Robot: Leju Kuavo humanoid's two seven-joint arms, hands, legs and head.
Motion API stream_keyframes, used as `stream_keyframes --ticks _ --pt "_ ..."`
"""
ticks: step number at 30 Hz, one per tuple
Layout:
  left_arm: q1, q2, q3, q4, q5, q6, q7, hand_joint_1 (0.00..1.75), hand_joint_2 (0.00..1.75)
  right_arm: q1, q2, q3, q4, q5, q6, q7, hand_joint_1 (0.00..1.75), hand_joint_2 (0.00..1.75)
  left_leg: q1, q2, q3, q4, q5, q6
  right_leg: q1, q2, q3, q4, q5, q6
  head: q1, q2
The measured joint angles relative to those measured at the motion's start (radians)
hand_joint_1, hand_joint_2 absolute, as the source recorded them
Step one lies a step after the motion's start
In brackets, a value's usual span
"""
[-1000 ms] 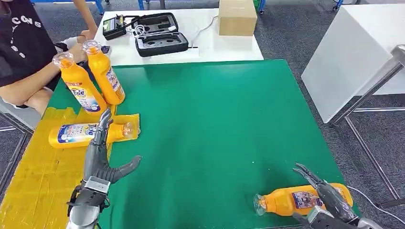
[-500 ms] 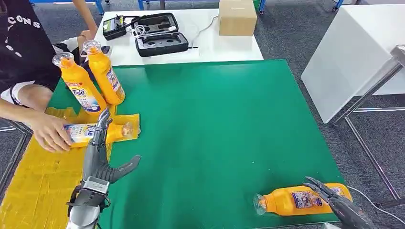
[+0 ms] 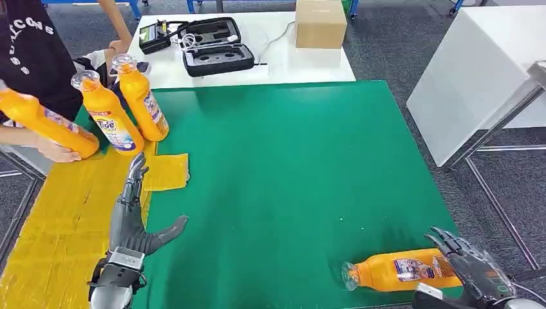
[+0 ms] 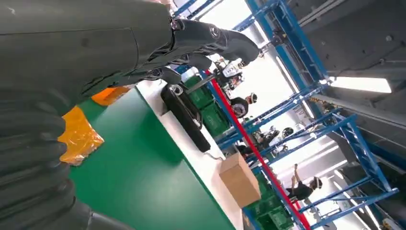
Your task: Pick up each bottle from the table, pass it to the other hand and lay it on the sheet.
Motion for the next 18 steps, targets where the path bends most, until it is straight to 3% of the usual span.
stream_keyframes --ticks 16,18 --pt "0.008 -0.004 0.001 -0.003 0.000 -0.003 0.003 0.00 1.75 -0.051 -0.083 0.166 0.168 0.021 -0.031 0.138 0.00 1.75 0.000 0.000 0.000 0.000 0.000 0.000 0.000 0.000 0.000 0.000 0.000 0.000 0.000 0.000" --pt "0.008 -0.004 0.001 -0.003 0.001 -0.002 0.003 0.00 1.75 -0.062 -0.095 0.186 0.190 0.018 -0.030 0.150 0.07 1.75 0.000 0.000 0.000 0.000 0.000 0.000 0.000 0.000 0.000 0.000 0.000 0.000 0.000 0.000"
